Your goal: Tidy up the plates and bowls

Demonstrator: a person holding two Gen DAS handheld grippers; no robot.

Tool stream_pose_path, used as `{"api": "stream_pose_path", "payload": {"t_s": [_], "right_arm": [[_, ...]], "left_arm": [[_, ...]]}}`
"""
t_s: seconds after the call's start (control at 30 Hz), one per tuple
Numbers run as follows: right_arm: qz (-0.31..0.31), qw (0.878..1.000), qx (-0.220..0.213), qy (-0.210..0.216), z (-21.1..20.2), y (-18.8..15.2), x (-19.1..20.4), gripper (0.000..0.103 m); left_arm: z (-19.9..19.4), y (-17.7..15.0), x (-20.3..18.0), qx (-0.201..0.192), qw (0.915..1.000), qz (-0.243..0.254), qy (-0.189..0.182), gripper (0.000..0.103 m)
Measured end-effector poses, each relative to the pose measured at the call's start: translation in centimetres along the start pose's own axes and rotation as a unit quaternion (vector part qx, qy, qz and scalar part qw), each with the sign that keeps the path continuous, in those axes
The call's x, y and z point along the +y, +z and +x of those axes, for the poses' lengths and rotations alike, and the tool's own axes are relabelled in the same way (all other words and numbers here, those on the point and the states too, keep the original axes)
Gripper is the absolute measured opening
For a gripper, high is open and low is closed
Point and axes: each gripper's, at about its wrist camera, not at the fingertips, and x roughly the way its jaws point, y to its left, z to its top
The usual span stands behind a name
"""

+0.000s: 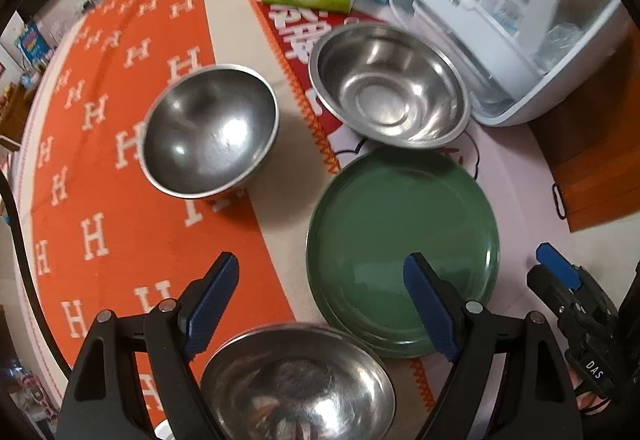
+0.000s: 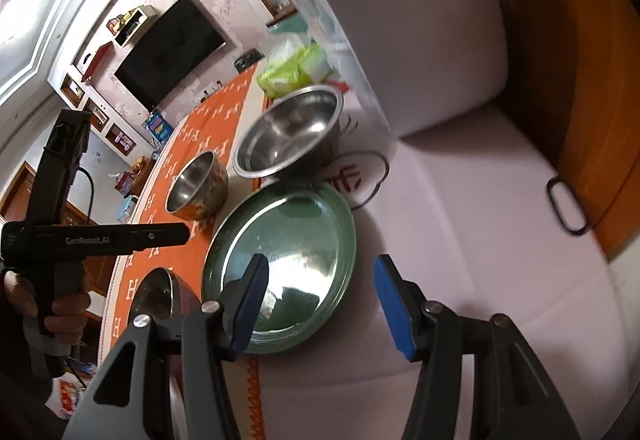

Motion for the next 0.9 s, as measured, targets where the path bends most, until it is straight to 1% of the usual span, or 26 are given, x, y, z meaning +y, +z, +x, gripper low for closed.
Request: {"api": "stream_pose_path", "payload": {"t_s": [0.03,0.1,0.13,0.2,0.27,0.33,0.5,0.57,0.6,0.67,0.83,0.9], "right_arm": [[0.004,1.0,0.006,0.003,0.5,0.0,-0.2,0.055],[0.008,1.0,0.017,0.007,1.3,-0.1,-0.4,0.051],[0.009,1.0,0.023,0.009,1.7,-0.1,-0.4,0.047],[0.013,0.999,0.032,0.013,2.3,-0.2,-0.6,0.043],[0.017,0.999,0.042,0.015,3.0,-0.3,-0.8,0.034],[0.021,0.998,0.05,0.015,3.5,-0.4,-1.0,0.028],[0.032,0.998,0.057,0.014,4.0,-0.3,-1.6,0.019],[0.038,0.997,0.062,0.015,4.3,-0.4,-1.9,0.016],[0.041,0.997,0.063,0.016,4.4,-0.4,-2.1,0.015],[0.042,0.997,0.066,0.017,4.6,-0.4,-2.2,0.013],[0.042,0.996,0.073,0.02,5.2,-0.3,-2.2,0.012],[0.042,0.996,0.075,0.02,5.3,-0.3,-2.3,0.01]], "left_arm": [[0.4,0.0,0.0,0.005,1.0,0.0,0.001,0.083],[1.5,0.1,0.2,0.018,0.9998,-0.002,0.004,0.083],[2.0,0.1,0.3,0.025,0.9997,-0.003,0.002,0.083],[2.7,0.2,0.5,0.031,0.9995,-0.009,-0.003,0.083],[3.3,0.3,0.8,0.037,0.9992,-0.016,-0.007,0.082],[4.0,0.3,1.1,0.044,0.9988,-0.021,-0.009,0.081],[5.5,0.4,1.5,0.062,0.9975,-0.031,-0.01,0.065],[6.0,0.4,1.6,0.067,0.9971,-0.033,-0.012,0.061],[6.1,0.4,1.6,0.069,0.997,-0.034,-0.014,0.054],[6.6,0.3,1.7,0.077,0.9962,-0.036,-0.02,0.046],[6.9,0.1,1.5,0.076,0.9957,-0.043,-0.033,0.043],[6.8,0.0,1.6,0.074,0.9956,-0.042,-0.039,0.039]]}}
